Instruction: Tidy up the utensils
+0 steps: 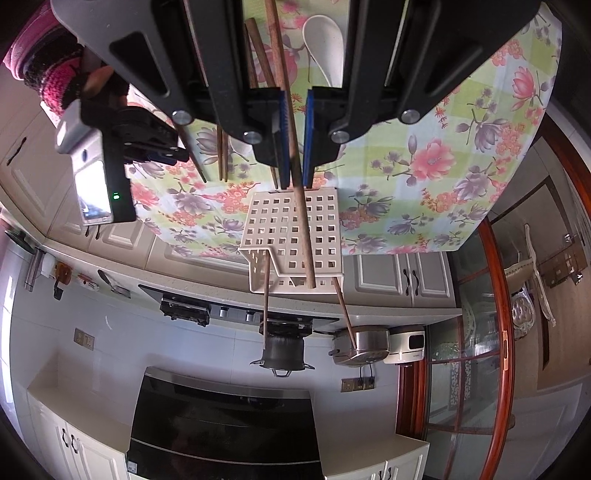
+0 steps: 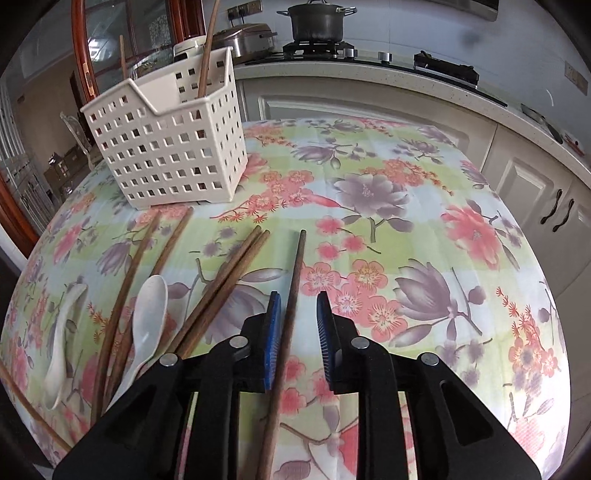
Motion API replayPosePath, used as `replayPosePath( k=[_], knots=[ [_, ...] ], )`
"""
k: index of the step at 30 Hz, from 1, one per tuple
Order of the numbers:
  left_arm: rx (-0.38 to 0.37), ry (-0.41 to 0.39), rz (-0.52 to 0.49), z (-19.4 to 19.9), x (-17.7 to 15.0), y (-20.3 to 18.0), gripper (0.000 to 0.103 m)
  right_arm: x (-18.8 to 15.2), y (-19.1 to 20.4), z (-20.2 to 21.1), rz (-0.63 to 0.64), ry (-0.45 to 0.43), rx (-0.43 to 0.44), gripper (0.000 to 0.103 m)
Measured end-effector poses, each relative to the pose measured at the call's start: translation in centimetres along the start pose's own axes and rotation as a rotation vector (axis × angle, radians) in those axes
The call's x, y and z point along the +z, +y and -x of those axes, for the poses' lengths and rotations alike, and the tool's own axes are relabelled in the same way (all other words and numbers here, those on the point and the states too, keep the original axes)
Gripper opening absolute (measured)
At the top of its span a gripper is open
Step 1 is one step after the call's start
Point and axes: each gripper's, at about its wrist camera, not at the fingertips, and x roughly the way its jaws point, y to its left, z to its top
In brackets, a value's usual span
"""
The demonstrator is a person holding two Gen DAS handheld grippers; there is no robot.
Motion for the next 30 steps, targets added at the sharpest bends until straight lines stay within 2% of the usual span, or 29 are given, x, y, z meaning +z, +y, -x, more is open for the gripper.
replayPosePath(
  k=[6, 8, 11, 17, 23, 30],
  knots=[
    [0.006, -0.003, -0.011, -0.2, -0.1, -0.4, 0.007, 0.9, 0.2, -1.9, 0.041, 0.011, -0.034, 0.025],
    [0.005, -0.004, -0.013, -0.2, -0.1, -0.4, 0.007, 1.0, 0.5, -1.9, 0.062, 0.017, -0.048, 0.007],
    [0.001, -0.004, -0.006, -0.1, -0.1, -0.3, 0.007, 0.9, 0.3, -0.9, 0.038, -0.008, -0.024, 0.006],
    [-0.002, -0.03, -0.015, 1.0, 0.2, -0.6, 0.007, 1.1, 0.3, 4.8, 0.012, -0.156, 0.031, 0.006],
    [0.001, -0.043, -0.016, 1.8, 0.2, -0.6, 0.006, 1.3, 1.4, 10.6, 0.055, -0.303, 0.074, 0.006],
    [-0.001, -0.069, -0.008, 2.9, 0.6, -0.3, 0.006, 1.1, 2.3, 15.2, 0.079, -0.424, 0.093, 0.006]
  ],
)
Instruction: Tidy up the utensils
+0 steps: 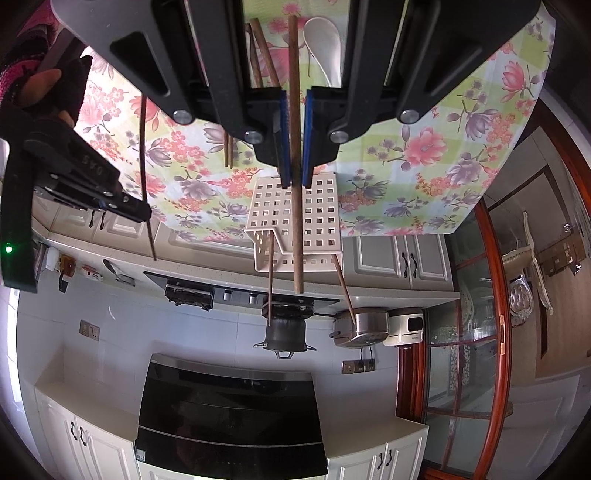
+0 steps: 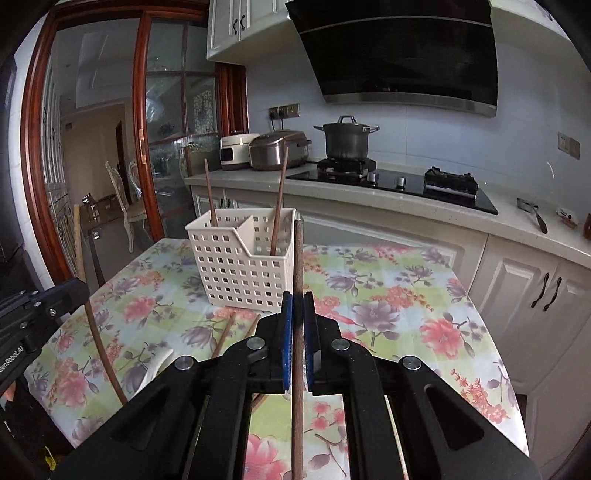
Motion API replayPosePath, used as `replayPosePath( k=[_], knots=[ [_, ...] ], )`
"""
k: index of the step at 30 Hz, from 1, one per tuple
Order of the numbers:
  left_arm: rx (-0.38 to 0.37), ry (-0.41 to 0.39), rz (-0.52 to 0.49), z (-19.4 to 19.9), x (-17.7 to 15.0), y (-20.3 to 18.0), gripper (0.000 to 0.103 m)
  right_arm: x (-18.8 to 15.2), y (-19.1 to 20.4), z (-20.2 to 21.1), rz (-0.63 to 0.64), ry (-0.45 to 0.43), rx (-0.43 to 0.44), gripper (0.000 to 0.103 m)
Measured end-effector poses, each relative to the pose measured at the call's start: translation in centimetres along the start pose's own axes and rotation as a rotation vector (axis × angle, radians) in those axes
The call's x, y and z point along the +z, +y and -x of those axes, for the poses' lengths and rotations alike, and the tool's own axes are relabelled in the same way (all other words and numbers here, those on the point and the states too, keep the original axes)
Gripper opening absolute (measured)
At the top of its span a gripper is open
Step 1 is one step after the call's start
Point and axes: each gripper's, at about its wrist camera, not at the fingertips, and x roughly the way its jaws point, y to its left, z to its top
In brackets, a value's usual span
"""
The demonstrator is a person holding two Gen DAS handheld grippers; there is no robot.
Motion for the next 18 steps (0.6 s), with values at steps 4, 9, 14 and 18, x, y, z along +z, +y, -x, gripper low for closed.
replayPosePath(
  k=[4, 9, 14, 18],
  knots=[
    [0.003, -0.013, 0.0, 0.5, 0.2, 0.0, 0.006, 0.6, 0.3, 1.3, 0.011, -0.04, 0.008, 0.006],
    [0.004, -0.018, -0.003, 0.6, 0.2, -0.2, 0.006, 0.6, 0.5, 1.9, 0.01, -0.048, 0.007, 0.006],
    [0.004, -0.027, -0.006, 0.7, 0.4, -0.2, 0.006, 1.1, 0.9, 3.0, 0.018, -0.08, 0.022, 0.006],
    [0.003, -0.032, -0.009, 0.7, 0.8, -0.4, 0.006, 1.1, 1.3, 3.3, 0.034, -0.091, 0.025, 0.006]
  ],
)
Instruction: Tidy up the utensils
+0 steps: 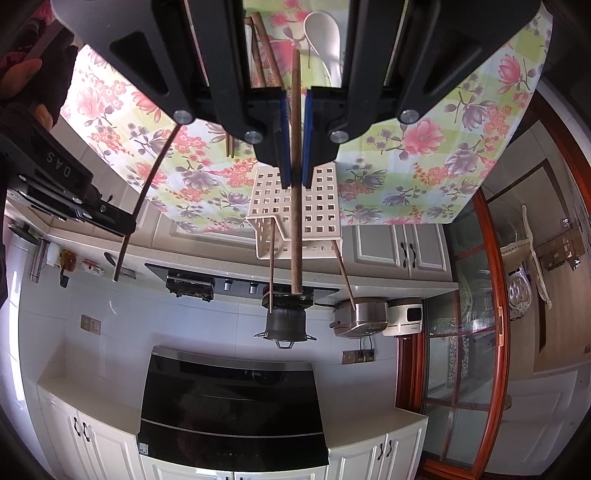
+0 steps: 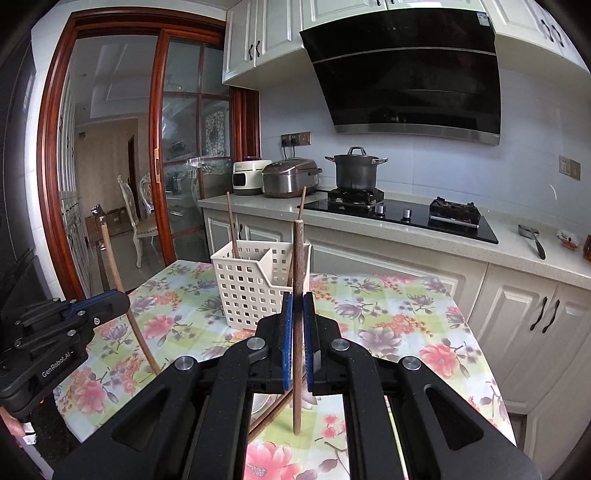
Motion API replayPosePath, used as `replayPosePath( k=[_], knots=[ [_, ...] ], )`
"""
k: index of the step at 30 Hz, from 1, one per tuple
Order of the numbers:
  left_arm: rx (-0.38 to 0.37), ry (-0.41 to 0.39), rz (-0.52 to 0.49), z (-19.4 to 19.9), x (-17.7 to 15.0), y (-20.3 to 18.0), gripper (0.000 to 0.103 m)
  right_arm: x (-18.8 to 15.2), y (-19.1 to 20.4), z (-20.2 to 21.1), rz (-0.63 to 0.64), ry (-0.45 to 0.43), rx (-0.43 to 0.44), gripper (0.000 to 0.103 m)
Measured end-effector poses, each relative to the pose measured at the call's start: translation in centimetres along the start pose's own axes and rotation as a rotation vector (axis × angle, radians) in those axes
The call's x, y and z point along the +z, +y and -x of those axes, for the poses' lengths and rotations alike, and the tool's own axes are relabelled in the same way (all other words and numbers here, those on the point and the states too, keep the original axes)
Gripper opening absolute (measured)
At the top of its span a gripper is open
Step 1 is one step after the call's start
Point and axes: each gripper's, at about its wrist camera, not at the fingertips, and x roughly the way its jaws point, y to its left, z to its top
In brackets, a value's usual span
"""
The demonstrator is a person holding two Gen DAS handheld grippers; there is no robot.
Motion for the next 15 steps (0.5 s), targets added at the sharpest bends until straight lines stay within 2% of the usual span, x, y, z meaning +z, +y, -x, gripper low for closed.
replayPosePath(
  k=[15],
  knots=[
    [0.002, -0.01, -0.022, -1.3, 2.0, -0.2, 0.006, 0.9, 0.8, -0.5, 0.037, -0.018, 0.005, 0.006]
  ],
)
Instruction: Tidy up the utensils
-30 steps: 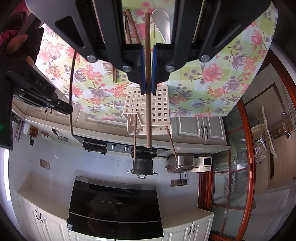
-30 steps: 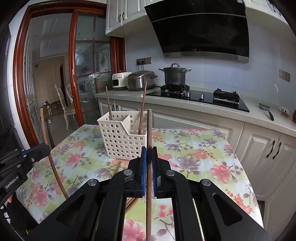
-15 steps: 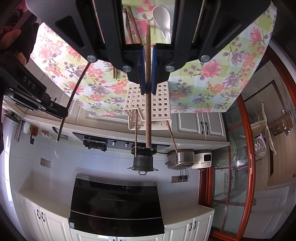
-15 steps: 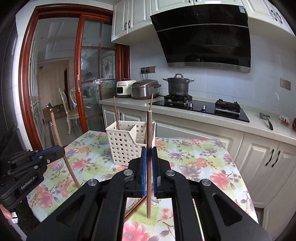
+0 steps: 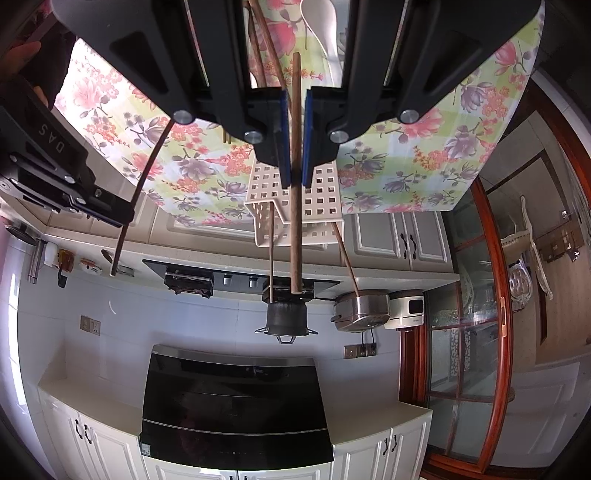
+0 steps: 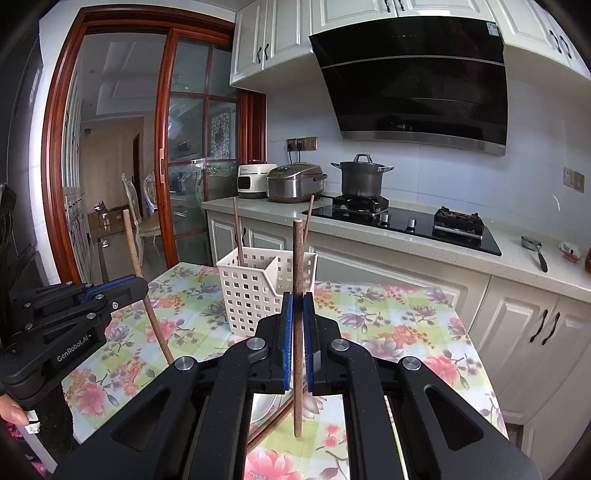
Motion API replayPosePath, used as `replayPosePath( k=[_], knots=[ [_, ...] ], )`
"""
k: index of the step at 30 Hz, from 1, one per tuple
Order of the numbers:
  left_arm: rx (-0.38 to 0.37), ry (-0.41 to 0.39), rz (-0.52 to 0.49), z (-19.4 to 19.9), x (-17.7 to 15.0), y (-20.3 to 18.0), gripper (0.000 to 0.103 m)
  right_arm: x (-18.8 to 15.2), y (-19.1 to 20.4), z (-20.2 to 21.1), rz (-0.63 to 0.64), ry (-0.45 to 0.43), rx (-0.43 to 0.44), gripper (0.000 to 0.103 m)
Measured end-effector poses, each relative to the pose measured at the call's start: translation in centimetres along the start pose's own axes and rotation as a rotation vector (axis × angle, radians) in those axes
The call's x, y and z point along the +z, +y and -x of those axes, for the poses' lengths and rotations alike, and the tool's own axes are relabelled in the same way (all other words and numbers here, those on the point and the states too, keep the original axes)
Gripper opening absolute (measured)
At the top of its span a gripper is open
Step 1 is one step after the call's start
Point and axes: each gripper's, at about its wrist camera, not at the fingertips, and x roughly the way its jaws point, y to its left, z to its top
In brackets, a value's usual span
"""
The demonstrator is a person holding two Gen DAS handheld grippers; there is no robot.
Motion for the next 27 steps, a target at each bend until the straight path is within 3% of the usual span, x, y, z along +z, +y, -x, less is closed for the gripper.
replayPosePath(
  k=[8, 17, 27],
  knots=[
    [-0.021, -0.003, 0.0, -2.1, 3.8, 0.4, 0.006, 3.0, -0.5, -3.2, 0.001, 0.003, 0.022, 0.006],
    [-0.041, -0.033, 0.013, -4.0, 11.4, 1.4, 0.006, 8.4, -1.4, -6.8, -0.04, 0.007, 0.046, 0.006],
    [0.006, -0.081, 0.039, -5.9, 19.4, 3.3, 0.006, 14.6, -1.2, -9.0, -0.05, -0.057, 0.049, 0.006]
  ],
)
